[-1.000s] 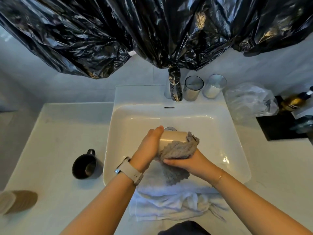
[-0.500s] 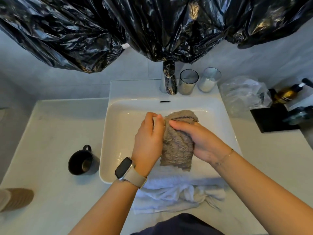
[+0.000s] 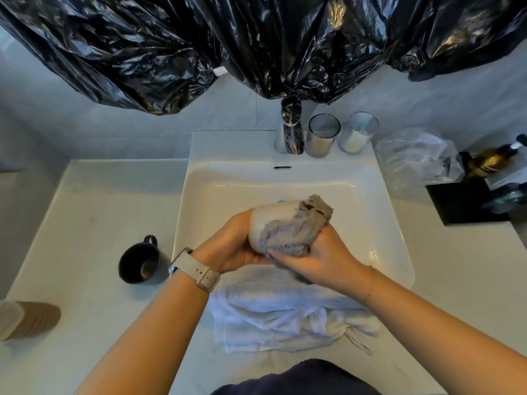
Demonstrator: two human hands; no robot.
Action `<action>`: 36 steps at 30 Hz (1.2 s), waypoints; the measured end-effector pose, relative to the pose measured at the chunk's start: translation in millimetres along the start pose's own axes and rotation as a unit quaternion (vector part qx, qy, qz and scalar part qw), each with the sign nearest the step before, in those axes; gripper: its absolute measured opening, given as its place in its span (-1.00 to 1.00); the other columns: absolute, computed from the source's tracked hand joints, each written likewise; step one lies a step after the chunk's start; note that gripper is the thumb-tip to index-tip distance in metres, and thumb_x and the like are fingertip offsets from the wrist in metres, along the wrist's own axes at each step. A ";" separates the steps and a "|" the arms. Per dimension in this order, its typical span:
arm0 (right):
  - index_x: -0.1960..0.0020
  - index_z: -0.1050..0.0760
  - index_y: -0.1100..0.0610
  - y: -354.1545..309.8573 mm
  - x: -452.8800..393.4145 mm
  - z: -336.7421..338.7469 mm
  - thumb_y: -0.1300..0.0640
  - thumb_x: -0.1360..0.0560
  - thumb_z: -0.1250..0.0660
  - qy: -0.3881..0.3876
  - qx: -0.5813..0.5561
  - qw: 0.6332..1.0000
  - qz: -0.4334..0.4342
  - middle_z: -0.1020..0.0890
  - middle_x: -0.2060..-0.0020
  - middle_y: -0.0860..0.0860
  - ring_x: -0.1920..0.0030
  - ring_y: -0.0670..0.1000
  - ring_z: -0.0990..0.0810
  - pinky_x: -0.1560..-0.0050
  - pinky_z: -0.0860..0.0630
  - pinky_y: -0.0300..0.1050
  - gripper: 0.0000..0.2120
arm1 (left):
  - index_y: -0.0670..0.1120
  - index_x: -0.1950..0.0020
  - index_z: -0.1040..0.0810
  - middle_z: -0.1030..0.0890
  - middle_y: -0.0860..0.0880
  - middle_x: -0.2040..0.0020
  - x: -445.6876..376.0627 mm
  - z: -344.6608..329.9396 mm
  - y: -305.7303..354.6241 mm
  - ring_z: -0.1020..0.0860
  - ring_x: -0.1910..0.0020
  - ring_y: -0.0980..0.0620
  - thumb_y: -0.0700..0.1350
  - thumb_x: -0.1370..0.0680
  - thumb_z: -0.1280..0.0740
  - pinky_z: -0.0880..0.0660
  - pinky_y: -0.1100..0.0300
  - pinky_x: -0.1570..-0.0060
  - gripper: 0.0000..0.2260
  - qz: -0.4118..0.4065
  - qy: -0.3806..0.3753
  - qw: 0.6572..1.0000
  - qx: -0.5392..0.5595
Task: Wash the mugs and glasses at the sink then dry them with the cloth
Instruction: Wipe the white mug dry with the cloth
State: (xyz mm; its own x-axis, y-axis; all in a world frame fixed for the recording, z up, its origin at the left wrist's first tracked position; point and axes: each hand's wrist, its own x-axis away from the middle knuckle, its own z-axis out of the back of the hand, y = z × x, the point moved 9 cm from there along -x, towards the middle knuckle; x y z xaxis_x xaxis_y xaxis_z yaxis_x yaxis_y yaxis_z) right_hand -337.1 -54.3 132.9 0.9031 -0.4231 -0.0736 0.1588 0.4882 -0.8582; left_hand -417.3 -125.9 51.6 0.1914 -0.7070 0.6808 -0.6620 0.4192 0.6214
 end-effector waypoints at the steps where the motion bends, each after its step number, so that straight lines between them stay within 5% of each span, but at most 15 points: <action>1: -0.16 -0.56 0.13 2.8 -2.3 -1.5 0.10 -0.39 -0.54 0.003 -0.027 1.000 -0.015 -0.65 -0.08 0.04 -0.15 -0.05 -0.58 -0.20 -0.52 -0.11 -0.62 | -0.11 -0.16 -0.64 -0.71 -0.19 -0.02 2.6 1.1 9.0 -0.71 0.08 -0.14 0.05 -0.64 -0.14 -0.66 0.00 0.23 -0.64 -0.016 -0.009 1.000 0.003; 5: -0.10 -0.51 0.05 1.1 -17.5 7.6 0.18 -0.41 -0.52 0.016 -0.177 0.982 -0.067 -0.66 -0.05 0.04 -0.13 -0.01 -0.62 -0.18 -0.54 -0.10 -0.69 | 0.07 -0.22 -0.65 -0.68 -0.07 -0.17 12.3 -12.0 34.5 -0.65 -0.16 -0.05 0.45 -0.50 -0.01 -0.64 0.04 0.03 -0.35 -0.106 -0.032 0.992 -0.057; 8: -0.04 -0.54 -0.01 -3.8 -23.5 8.8 0.25 -0.45 -0.48 0.002 -0.210 0.975 -0.077 -0.68 0.00 0.00 -0.07 -0.05 -0.65 -0.14 -0.57 -0.10 -0.74 | 0.17 -0.09 -0.69 -0.72 0.02 -0.03 11.4 -17.2 39.6 -0.69 0.01 0.03 0.37 -0.59 -0.04 -0.61 0.13 0.10 -0.50 -0.144 0.010 0.983 -0.116; 12: -0.06 -0.44 -0.10 6.3 -23.6 4.1 0.15 -0.42 -0.51 -0.030 -0.118 0.987 -0.108 -0.60 -0.10 0.07 -0.22 0.06 -0.55 -0.31 -0.46 0.08 -0.66 | -0.01 0.03 -0.69 -0.69 -0.08 0.12 -2.8 -8.6 18.8 -0.60 0.11 -0.05 0.29 -0.58 -0.13 -0.51 0.06 0.04 -0.52 -0.057 0.043 0.996 -0.046; 17: -0.08 -0.60 0.14 -3.9 -17.0 -4.3 0.07 -0.47 -0.47 -0.157 0.053 0.986 0.019 -0.65 0.00 0.02 -0.06 -0.03 -0.58 -0.13 -0.51 -0.01 -0.77 | -0.12 -0.01 -0.67 -0.70 -0.17 0.11 -6.1 -10.0 2.2 -0.66 0.18 -0.12 0.24 -0.55 -0.22 -0.52 0.01 0.00 -0.54 0.012 0.032 0.999 0.039; 21: -0.11 -0.61 0.10 4.1 -12.5 3.7 0.09 -0.43 -0.51 -0.054 -0.093 0.994 -0.027 -0.69 -0.01 0.00 -0.10 -0.03 -0.63 -0.16 -0.56 -0.03 -0.73 | -0.12 -0.19 -0.63 -0.71 -0.17 -0.03 -4.1 -9.8 14.8 -0.67 0.00 -0.14 0.23 -0.58 -0.20 -0.59 -0.01 0.00 -0.52 -0.074 0.084 0.994 0.011; 24: -0.05 -0.64 0.08 28.6 -13.1 5.8 0.07 -0.41 -0.49 0.043 -0.342 0.920 -0.186 -0.72 0.03 0.04 -0.04 0.04 -0.69 -0.03 -0.62 -0.08 -0.77 | -0.06 -0.15 -0.54 -0.66 -0.07 0.02 11.4 -7.0 36.7 -0.64 -0.03 -0.09 0.21 -0.61 -0.18 -0.58 0.02 -0.02 -0.62 -0.257 0.199 0.938 -0.118; 26: 0.05 -0.68 0.14 41.8 -8.9 -7.9 0.03 -0.38 -0.48 0.016 -0.475 0.817 -0.327 -0.72 0.08 0.12 0.04 0.09 -0.71 0.10 -0.63 -0.09 -0.77 | 0.08 -0.13 -0.44 -0.60 0.02 0.01 29.6 -12.2 42.3 -0.61 0.01 0.04 0.29 -0.56 -0.16 -0.55 0.07 0.03 -0.66 -0.360 0.247 0.868 -0.237; 28: 0.13 -0.69 0.15 40.9 -6.0 -12.7 0.04 -0.42 -0.45 0.000 -0.510 0.770 -0.384 -0.72 0.15 0.13 0.14 0.07 -0.71 0.19 -0.63 -0.11 -0.82 | 0.13 -0.15 -0.40 -0.56 0.02 -0.04 35.3 -16.0 37.4 -0.58 0.01 0.08 0.32 -0.53 -0.12 -0.54 0.04 0.01 -0.65 -0.389 0.248 0.837 -0.296; 31: 0.02 -0.67 0.16 47.9 -4.6 -8.6 -0.01 -0.48 -0.43 0.067 -0.451 0.820 -0.347 -0.73 0.13 0.12 0.11 0.07 -0.72 0.22 -0.62 -0.13 -0.76 | 0.08 -0.15 -0.41 -0.59 -0.02 -0.02 32.3 -11.7 31.8 -0.59 -0.02 0.02 0.32 -0.52 -0.11 -0.55 0.00 -0.03 -0.61 -0.380 0.218 0.863 -0.249; 33: 0.01 -0.66 0.11 43.2 -1.5 -3.2 -0.03 -0.50 -0.40 0.116 -0.382 0.875 -0.275 -0.73 0.12 0.07 0.07 0.03 -0.72 0.14 -0.62 -0.15 -0.78 | 0.02 -0.11 -0.49 -0.65 0.03 0.06 26.4 -11.2 29.6 -0.63 0.04 0.07 0.29 -0.53 -0.13 -0.56 0.16 0.05 -0.60 -0.345 0.190 0.901 -0.182; 36: 0.02 -0.60 0.03 23.1 3.0 -2.4 0.00 -0.52 -0.38 0.089 -0.153 0.977 -0.118 -0.71 0.11 -0.03 0.03 -0.10 -0.67 0.02 -0.56 -0.31 -0.88 | -0.09 0.10 -0.70 -0.72 -0.05 0.26 5.0 -9.5 5.4 -0.65 0.04 -0.01 0.21 -0.44 -0.33 -0.56 0.31 0.26 -0.62 -0.153 0.112 0.982 0.014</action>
State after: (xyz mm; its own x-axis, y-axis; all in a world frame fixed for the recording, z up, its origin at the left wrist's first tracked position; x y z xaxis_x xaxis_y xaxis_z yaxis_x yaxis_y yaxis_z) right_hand -331.7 -46.1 111.6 0.7672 -0.6364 0.0803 0.2029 0.1220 -0.9716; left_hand -413.0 -121.8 62.0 0.5373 -0.6528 0.5341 -0.5671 0.1891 0.8016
